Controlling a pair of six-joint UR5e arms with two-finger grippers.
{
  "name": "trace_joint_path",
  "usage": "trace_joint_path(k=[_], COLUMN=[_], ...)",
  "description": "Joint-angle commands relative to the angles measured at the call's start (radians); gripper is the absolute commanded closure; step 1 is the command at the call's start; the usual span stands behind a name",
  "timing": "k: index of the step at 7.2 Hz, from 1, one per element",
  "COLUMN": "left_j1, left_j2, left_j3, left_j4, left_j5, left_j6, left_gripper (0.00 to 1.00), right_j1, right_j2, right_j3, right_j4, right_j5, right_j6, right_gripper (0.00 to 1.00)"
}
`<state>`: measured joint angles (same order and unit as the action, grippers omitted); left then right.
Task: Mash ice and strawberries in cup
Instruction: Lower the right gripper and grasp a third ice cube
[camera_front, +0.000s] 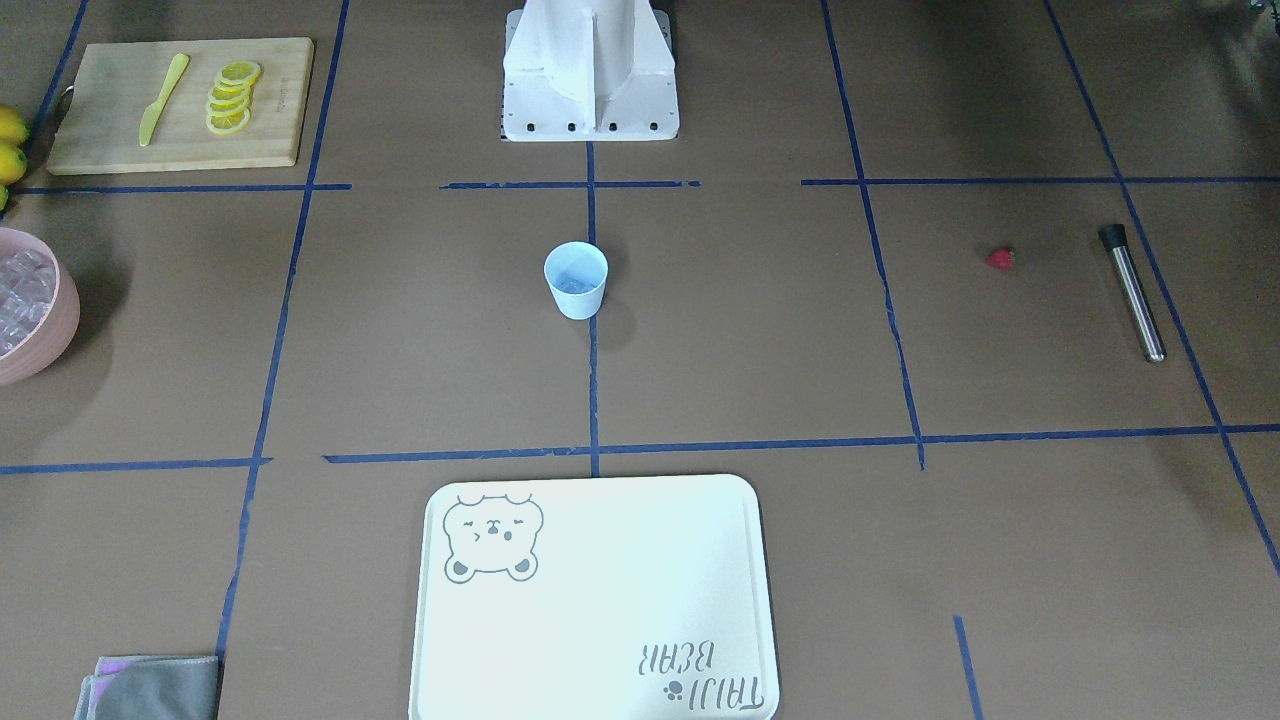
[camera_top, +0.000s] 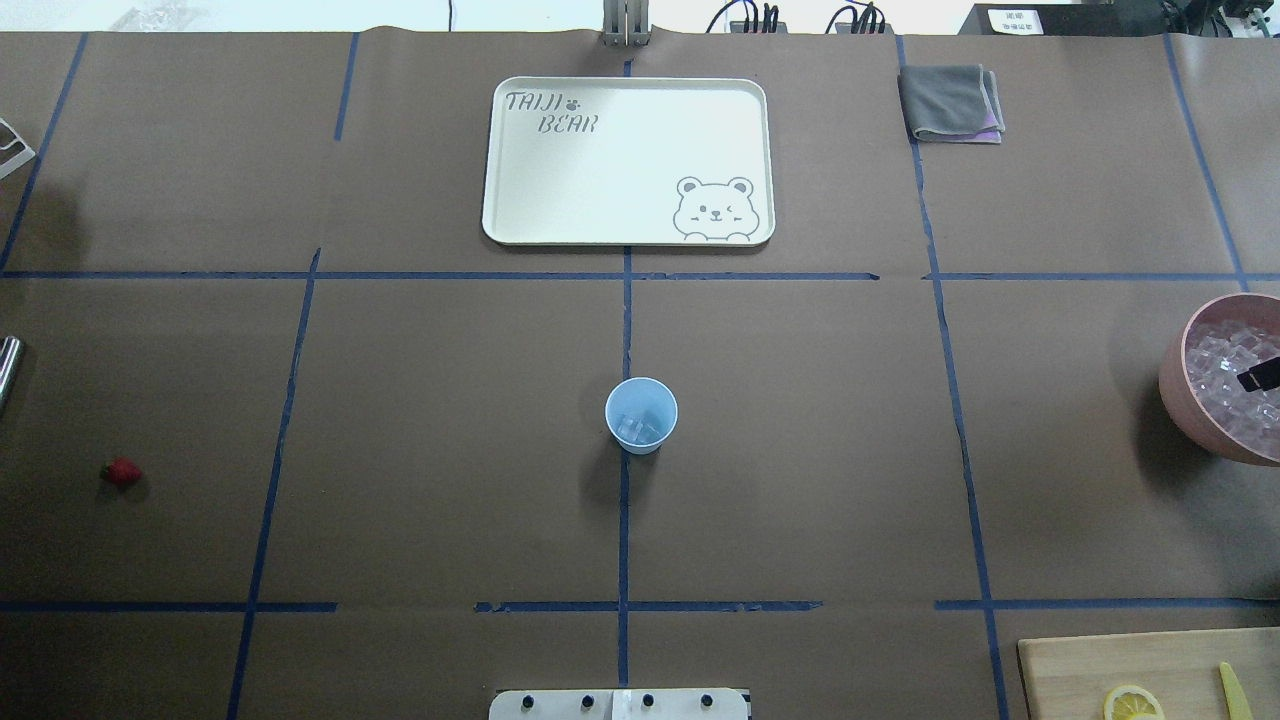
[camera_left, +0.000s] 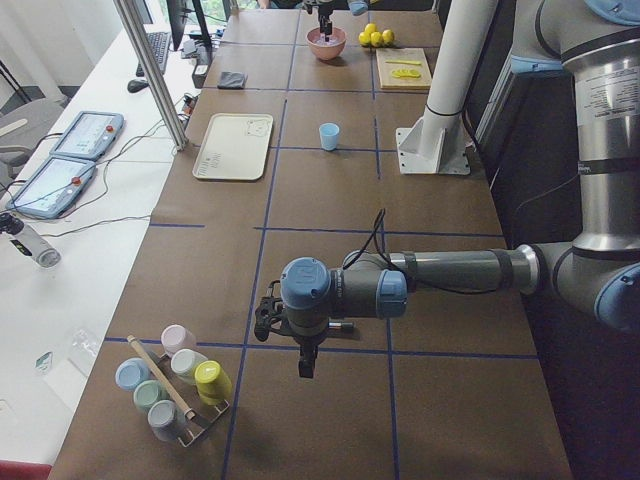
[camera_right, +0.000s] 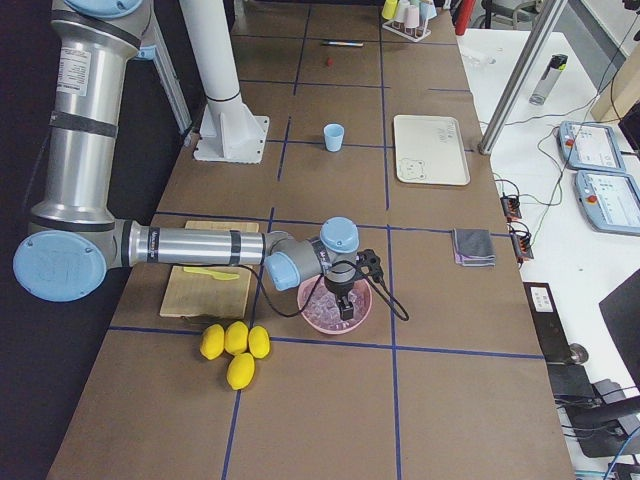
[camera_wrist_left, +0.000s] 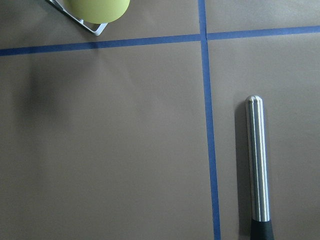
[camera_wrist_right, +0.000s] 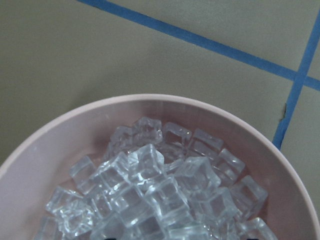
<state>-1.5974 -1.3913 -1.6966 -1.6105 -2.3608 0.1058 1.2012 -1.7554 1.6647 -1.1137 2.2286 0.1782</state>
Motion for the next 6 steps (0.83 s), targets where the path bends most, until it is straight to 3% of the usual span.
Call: trace_joint_path(k=[1,3,6], left_j1=[0.001,0.004,0.004], left_j2=[0.0,0.0,0.0], left_j3=[0.0,-0.002,0.0], left_j4=[0.0,0.0,0.0], left_j5=[0.0,0.0,0.0], left_j6=[0.0,0.0,0.0], left_gripper=[0.0,0.0,0.0], right_j1=[0.001,0.003,0.055], right_j2=[-0.004,-0.009,0.006], right_j3=[0.001,0.015,0.107], right_j4=[0.0,0.0,-0.07], right_j5=[0.0,0.003,0.029], right_j6=[-0.002,-0.006,0.015], right_gripper=[0.9,0.97,0.97])
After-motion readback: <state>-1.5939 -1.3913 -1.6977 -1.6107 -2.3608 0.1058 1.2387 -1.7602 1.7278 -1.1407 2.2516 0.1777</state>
